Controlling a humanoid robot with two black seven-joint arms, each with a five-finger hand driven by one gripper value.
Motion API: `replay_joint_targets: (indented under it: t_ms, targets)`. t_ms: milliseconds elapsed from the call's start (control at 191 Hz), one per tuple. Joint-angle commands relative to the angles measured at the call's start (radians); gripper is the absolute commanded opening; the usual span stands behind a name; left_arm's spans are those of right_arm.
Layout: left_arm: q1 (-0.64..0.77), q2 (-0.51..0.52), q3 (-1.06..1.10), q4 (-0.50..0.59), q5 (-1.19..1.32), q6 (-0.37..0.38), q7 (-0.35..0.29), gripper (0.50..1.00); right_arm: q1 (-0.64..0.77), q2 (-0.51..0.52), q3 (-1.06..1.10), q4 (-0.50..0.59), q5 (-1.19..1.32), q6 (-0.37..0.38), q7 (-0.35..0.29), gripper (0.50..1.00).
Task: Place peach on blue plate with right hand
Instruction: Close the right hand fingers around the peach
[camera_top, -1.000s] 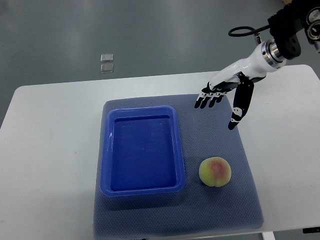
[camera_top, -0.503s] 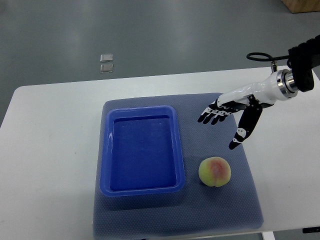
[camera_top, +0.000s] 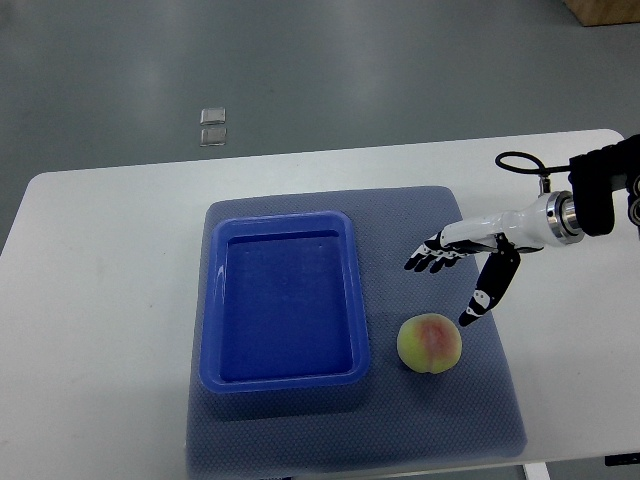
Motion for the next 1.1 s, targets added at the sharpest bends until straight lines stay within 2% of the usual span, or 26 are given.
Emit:
replay_joint_targets:
  t_ms: [0,246,618,1094]
  targets:
    - [0.000,0.000,0.001,0.000,0.000,0.000,0.000,1.000,-0.047,-0.001,0.021,-0.002,-0.035,-0.012,0.001,0.930]
    - [0.000,0.000,0.001,0.000,0.000,0.002,0.000,1.000,-0.154,-0.001,0.068,-0.009,-0.113,-0.049,0.020,0.930]
    - [0.000,0.000,0.001,-0.009,0.000,0.002,0.000,1.000,-0.261,-0.003,0.133,-0.017,-0.137,-0.050,0.032,0.930]
    - [0.000,0.000,0.003,-0.009,0.000,0.002,0.000,1.000,-0.415,0.010,0.206,-0.061,-0.217,-0.115,0.058,0.926]
